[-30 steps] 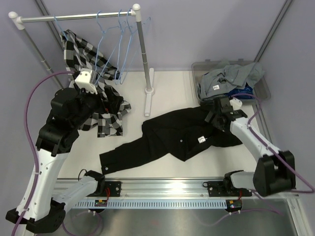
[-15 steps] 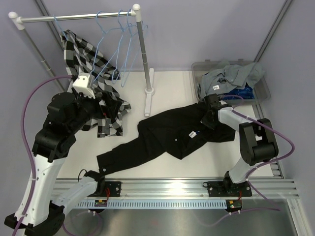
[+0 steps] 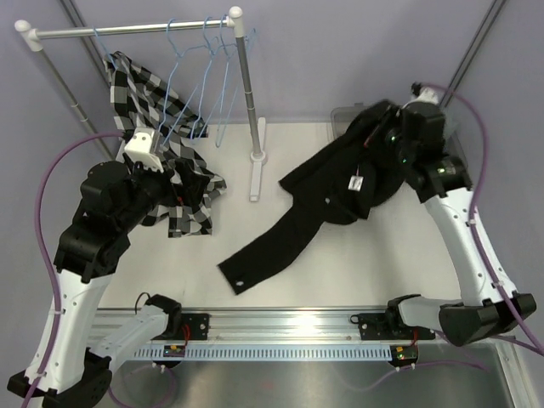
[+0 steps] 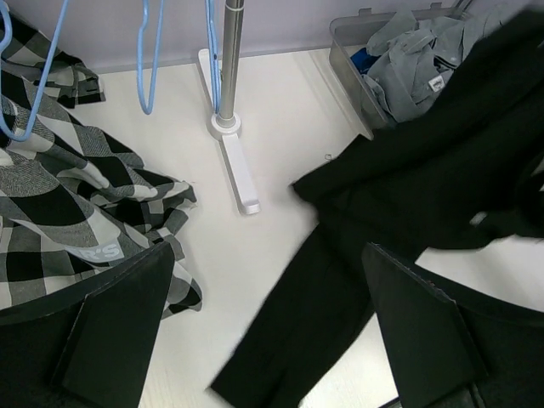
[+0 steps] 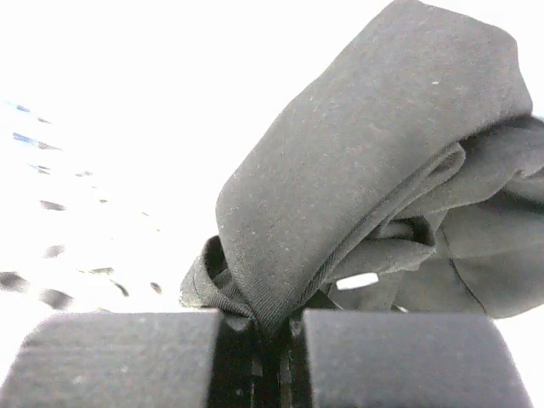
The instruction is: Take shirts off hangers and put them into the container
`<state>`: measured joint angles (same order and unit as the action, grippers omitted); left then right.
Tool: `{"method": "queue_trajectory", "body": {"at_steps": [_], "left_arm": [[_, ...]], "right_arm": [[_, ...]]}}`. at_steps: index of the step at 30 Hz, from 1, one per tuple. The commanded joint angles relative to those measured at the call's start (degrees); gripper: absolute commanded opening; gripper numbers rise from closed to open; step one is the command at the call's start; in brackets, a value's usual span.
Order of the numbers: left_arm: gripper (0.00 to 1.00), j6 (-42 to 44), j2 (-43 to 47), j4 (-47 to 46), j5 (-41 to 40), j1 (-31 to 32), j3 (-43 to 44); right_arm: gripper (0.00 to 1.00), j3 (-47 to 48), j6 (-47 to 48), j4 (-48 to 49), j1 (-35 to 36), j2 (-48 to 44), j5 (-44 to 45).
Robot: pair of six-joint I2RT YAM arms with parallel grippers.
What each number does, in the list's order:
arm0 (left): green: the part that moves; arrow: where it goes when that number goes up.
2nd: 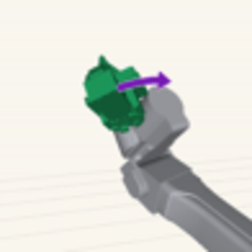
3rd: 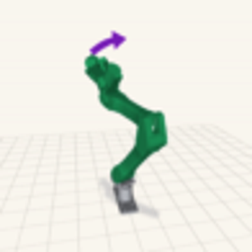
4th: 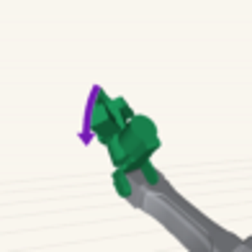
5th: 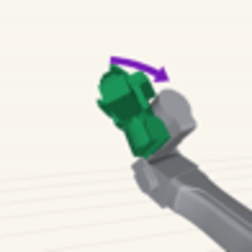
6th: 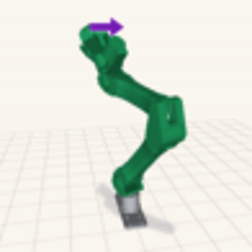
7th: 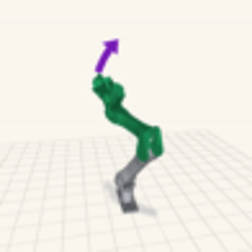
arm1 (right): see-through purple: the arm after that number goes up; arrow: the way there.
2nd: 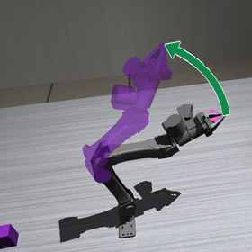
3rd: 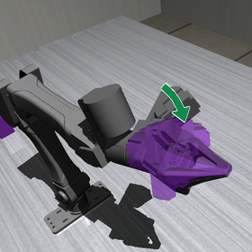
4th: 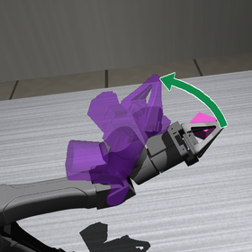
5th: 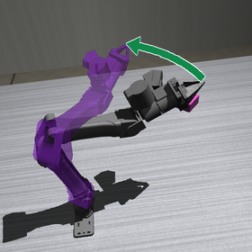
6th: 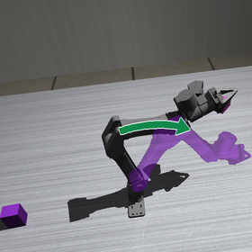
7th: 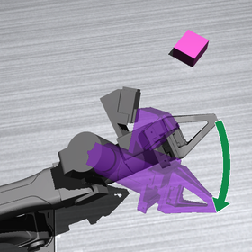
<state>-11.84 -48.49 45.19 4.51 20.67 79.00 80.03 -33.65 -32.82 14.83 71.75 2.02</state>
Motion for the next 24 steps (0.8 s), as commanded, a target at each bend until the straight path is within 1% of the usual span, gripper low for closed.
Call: {"method": "queue_trajectory", "body": {"at_steps": [1,4,5,6,7,8,9,10,12,14,15,17,18,21,24], "left_arm": [[0.99,0.41,-0.2,-0.45,0.85,-0.19,1.94],[0.99,-0.12,-0.29,-0.45,1.29,-0.19,2.12],[0.99,-0.12,-0.29,-0.37,1.2,-0.19,2.12],[0.99,-0.29,-0.2,-0.45,1.2,-0.19,2.03],[0.99,-0.38,-0.11,-0.45,1.2,-0.19,1.95],[0.99,-0.47,-0.03,-0.45,1.29,-0.19,1.77],[0.99,-0.82,-0.03,-0.45,1.37,-0.19,1.6],[0.99,-0.99,0.15,-0.45,1.38,-0.19,1.51],[0.99,-1.35,0.24,-0.45,1.38,-0.19,0.98],[0.99,-1.61,0.68,-0.37,1.2,-0.19,0.63],[0.99,-1.79,0.68,-0.45,1.11,-0.19,0.19],[0.99,-1.96,0.77,-0.37,1.02,-0.19,-0.16],[0.99,-2.14,0.77,-0.37,1.02,-0.19,-0.25],[0.99,-2.31,0.68,-0.1,0.94,-0.19,-0.6],[0.99,-2.23,0.59,0.07,0.85,-0.19,-0.78]], "right_arm": [[0.0,19.65,6.13,-2.95,-1.28,1.81,-1.76],[0.0,32.16,7.54,-3.74,-3.83,8.48,-3.06],[0.0,40.12,7.98,-3.57,-5.15,10.33,-2.64],[0.0,43.68,9.2,-1.83,-5.77,14.0,-2.81],[0.0,50.42,9.65,-0.42,-6.47,15.86,-3.33],[0.0,53.71,9.65,0.81,-7.18,17.71,-3.51],[0.0,56.7,9.39,3.61,-8.75,21.56,-4.12],[0.0,62.56,9.22,4.94,-9.55,23.42,-4.48],[0.0,67.43,7.91,9.49,-12.0,28.5,-4.92],[0.0,71.3,6.24,13.2,-13.68,30.81,-5.1],[0.0,71.32,5.79,17.66,-14.38,31.95,-5.01],[0.0,69.04,5.44,21.9,-17.11,32.23,-3.79],[0.0,67.9,5.52,26.01,-17.9,32.32,-3.61],[0.0,65.61,6.31,28.24,-20.8,33.28,-2.29],[0.0,62.36,3.96,30.43,-24.93,34.59,-3.33]]}}
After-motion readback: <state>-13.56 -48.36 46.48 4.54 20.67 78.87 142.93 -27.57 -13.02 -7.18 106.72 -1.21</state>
